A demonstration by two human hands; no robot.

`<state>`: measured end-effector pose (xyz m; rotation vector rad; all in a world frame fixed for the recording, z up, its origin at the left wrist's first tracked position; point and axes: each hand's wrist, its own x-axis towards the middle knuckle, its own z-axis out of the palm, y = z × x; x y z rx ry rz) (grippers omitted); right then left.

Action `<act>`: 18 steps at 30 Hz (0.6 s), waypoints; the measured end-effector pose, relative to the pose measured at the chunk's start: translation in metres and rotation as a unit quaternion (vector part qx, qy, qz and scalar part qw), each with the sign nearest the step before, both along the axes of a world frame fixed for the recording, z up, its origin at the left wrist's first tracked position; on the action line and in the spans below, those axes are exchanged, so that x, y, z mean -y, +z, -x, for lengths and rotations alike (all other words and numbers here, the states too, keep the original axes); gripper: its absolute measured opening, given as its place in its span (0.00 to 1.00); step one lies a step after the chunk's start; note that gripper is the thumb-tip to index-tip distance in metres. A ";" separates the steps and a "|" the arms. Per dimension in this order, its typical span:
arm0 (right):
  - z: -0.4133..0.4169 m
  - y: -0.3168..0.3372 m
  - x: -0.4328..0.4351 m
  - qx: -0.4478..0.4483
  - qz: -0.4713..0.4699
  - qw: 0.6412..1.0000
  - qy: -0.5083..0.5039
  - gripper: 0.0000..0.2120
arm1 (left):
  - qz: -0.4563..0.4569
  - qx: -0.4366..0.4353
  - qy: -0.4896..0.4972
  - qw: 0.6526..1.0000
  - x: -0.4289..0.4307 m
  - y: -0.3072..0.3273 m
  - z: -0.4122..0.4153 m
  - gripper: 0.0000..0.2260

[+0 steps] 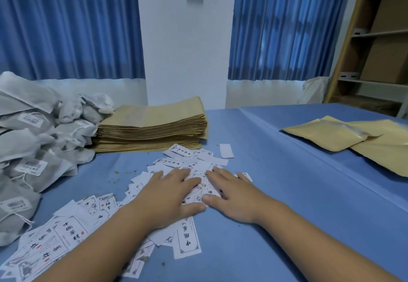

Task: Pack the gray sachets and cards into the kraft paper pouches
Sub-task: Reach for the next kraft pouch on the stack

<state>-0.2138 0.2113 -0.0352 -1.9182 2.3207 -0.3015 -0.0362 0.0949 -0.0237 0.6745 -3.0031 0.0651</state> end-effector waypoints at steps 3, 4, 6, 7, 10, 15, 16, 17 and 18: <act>-0.001 0.002 0.009 0.022 0.077 0.997 -0.016 0.32 | -0.111 -0.047 0.016 0.993 0.007 0.001 -0.007 0.42; 0.000 0.004 0.012 0.017 0.108 0.994 -0.025 0.30 | -0.143 -0.081 0.029 0.986 0.010 0.003 -0.009 0.42; -0.001 0.012 0.022 0.005 0.150 0.988 -0.043 0.27 | -0.176 -0.162 0.059 0.969 0.016 0.008 -0.012 0.34; -0.002 0.018 0.029 -0.001 0.157 0.986 -0.048 0.25 | -0.178 -0.197 0.074 0.961 0.020 0.010 -0.014 0.28; -0.003 0.036 0.059 -0.025 0.157 0.986 -0.046 0.24 | -0.160 -0.242 0.125 0.949 0.035 0.013 -0.024 0.16; -0.006 0.068 0.121 -0.156 0.155 0.975 -0.026 0.24 | -0.209 -0.260 0.195 0.922 0.062 0.008 -0.042 0.14; -0.006 0.074 0.134 -0.179 0.151 0.972 -0.021 0.25 | -0.217 -0.265 0.203 0.917 0.065 0.007 -0.043 0.14; -0.006 0.079 0.146 -0.198 0.149 0.969 -0.012 0.26 | -0.220 -0.269 0.209 0.914 0.066 0.006 -0.043 0.14; -0.004 0.083 0.158 -0.209 0.145 0.967 -0.006 0.29 | -0.220 -0.274 0.214 0.912 0.067 0.005 -0.042 0.14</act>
